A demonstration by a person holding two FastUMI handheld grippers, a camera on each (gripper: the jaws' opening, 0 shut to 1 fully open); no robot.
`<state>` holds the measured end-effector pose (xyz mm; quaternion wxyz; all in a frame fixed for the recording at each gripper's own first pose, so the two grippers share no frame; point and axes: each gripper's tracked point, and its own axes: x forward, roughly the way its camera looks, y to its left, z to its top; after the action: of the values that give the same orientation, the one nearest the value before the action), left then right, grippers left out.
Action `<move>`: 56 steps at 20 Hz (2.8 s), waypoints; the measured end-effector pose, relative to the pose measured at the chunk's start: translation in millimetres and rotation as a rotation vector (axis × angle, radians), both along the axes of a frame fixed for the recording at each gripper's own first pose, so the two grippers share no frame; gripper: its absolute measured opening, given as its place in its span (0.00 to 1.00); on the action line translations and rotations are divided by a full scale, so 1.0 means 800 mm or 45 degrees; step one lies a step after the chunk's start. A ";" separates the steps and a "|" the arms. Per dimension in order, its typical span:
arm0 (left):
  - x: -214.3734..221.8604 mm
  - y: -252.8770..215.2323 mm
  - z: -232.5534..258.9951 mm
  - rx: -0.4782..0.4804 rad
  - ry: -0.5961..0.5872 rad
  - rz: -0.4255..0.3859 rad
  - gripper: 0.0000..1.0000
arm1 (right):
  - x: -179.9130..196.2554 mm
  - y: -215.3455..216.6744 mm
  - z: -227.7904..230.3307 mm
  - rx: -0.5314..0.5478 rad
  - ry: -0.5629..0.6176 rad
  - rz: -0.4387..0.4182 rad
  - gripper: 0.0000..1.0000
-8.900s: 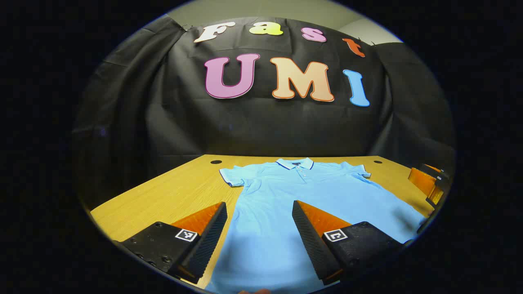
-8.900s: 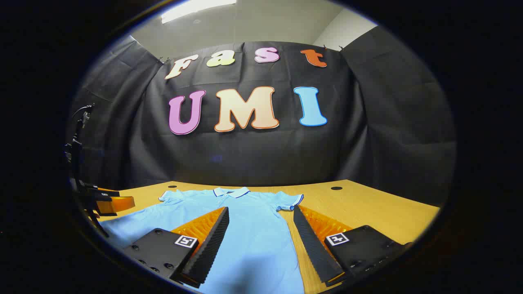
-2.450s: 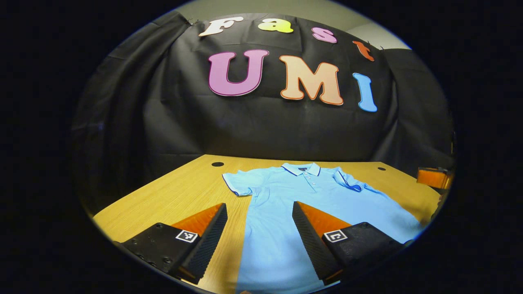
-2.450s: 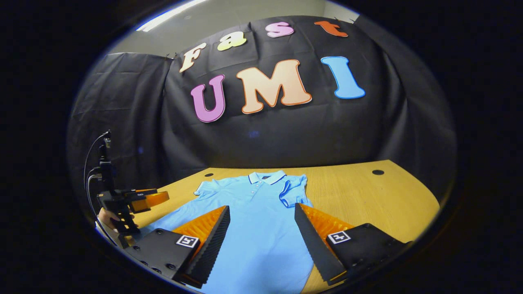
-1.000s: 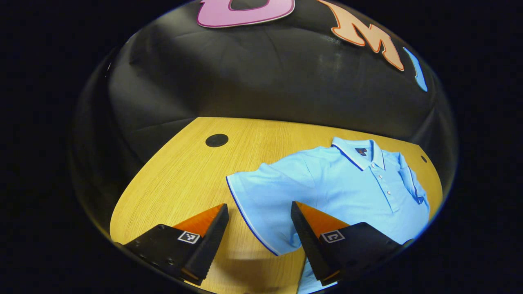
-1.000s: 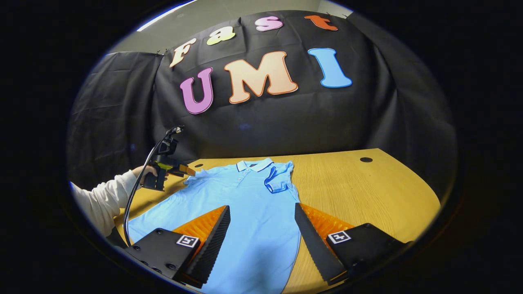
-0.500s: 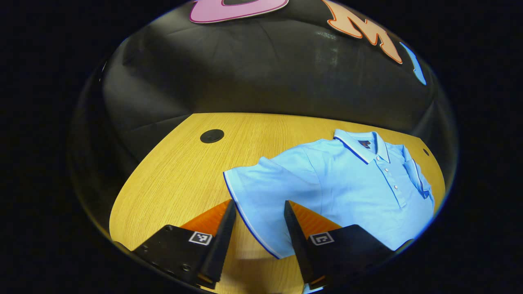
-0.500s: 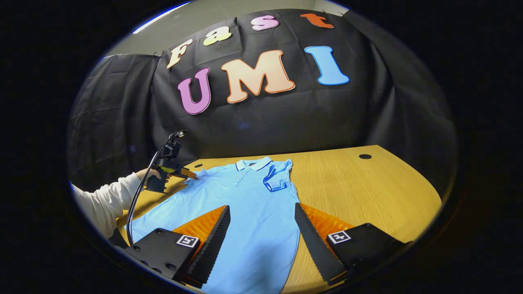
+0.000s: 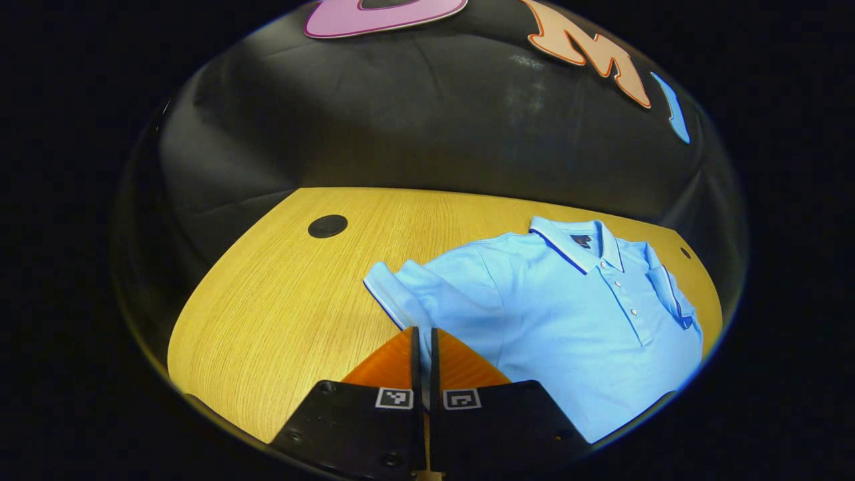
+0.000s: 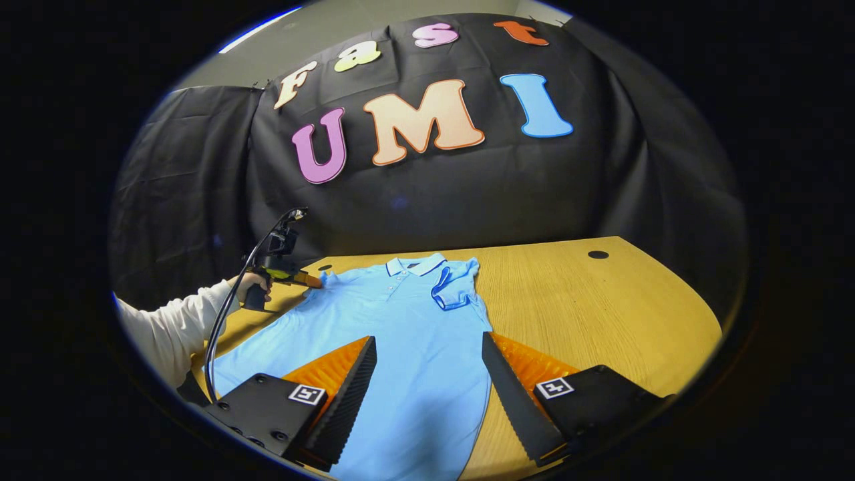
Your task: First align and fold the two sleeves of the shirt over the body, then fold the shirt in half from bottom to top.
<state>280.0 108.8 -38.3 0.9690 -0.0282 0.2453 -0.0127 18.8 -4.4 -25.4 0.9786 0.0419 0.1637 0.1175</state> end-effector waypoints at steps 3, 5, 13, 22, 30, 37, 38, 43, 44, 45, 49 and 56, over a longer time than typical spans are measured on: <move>-0.003 -0.006 0.016 0.042 -0.007 -0.007 0.00 | -0.002 0.000 -0.002 -0.009 0.006 -0.001 0.98; 0.001 -0.021 0.040 0.052 -0.047 -0.037 0.00 | -0.002 0.001 0.001 -0.011 0.000 0.002 0.98; -0.001 -0.135 0.081 0.109 -0.112 -0.248 0.00 | -0.005 0.003 0.003 -0.014 0.000 0.009 0.98; -0.001 -0.226 0.036 0.089 -0.010 -0.418 0.09 | -0.007 0.003 0.003 -0.019 0.005 0.008 0.98; -0.057 -0.201 0.048 0.034 -0.002 -0.369 0.96 | -0.009 0.013 -0.006 -0.037 0.030 0.031 0.98; -0.205 -0.159 0.057 0.026 -0.035 -0.366 0.96 | -0.041 0.022 -0.017 -0.070 0.059 0.055 0.98; -0.232 -0.159 0.054 0.002 -0.030 -0.376 0.96 | -0.049 0.023 -0.019 -0.074 0.067 0.057 0.98; -0.345 -0.149 0.040 -0.022 -0.052 -0.395 0.96 | -0.097 0.019 -0.037 -0.130 0.122 0.065 0.98; -0.365 -0.146 0.034 -0.014 -0.051 -0.395 0.96 | -0.107 0.020 -0.041 -0.143 0.139 0.071 0.98; -0.383 -0.145 0.030 -0.020 -0.051 -0.392 0.96 | -0.117 0.020 -0.047 -0.160 0.152 0.076 0.98; -0.442 -0.141 0.006 -0.062 -0.034 -0.387 0.96 | -0.151 0.012 -0.058 -0.230 0.191 0.075 0.99; -0.502 -0.126 -0.055 -0.040 0.051 -0.322 0.96 | -0.196 0.007 -0.073 -0.286 0.241 0.066 0.99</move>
<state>-121.6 7.9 -82.4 0.9540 -0.0127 0.2658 -0.1380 -137.6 1.0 -83.9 0.9539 -0.0612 0.2684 0.1192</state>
